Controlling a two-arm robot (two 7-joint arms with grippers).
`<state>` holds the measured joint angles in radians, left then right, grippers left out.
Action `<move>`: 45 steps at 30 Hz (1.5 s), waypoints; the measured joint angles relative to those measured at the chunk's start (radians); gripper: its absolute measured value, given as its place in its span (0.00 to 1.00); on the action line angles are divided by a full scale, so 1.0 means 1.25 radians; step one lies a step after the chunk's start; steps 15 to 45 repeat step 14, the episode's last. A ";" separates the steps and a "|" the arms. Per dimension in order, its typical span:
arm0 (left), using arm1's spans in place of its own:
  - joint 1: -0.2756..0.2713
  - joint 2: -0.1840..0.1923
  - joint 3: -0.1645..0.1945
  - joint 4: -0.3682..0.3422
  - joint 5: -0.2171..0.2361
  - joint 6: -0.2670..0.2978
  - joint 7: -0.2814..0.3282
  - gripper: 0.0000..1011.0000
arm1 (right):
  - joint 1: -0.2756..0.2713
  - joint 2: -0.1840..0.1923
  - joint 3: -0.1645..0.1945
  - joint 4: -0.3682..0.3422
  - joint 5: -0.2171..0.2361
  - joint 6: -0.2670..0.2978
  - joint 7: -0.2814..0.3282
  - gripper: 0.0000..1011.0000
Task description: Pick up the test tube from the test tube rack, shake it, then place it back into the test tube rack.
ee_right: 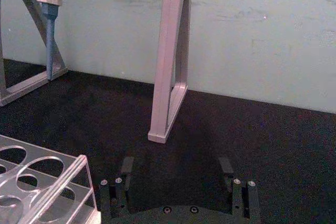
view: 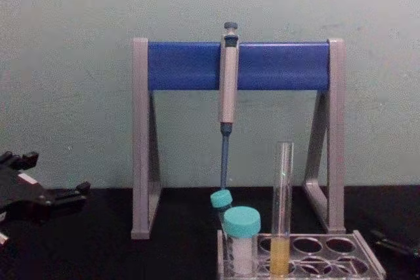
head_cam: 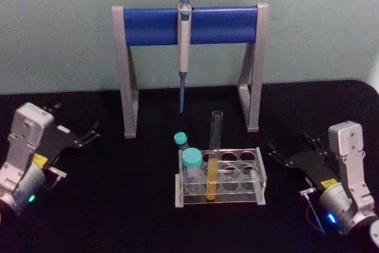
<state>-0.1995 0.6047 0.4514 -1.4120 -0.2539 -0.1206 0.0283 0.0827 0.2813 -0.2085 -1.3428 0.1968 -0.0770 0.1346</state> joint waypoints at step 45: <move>0.000 0.000 0.000 0.000 0.000 0.000 0.000 0.99 | 0.000 0.000 0.000 0.000 0.001 -0.001 0.000 0.99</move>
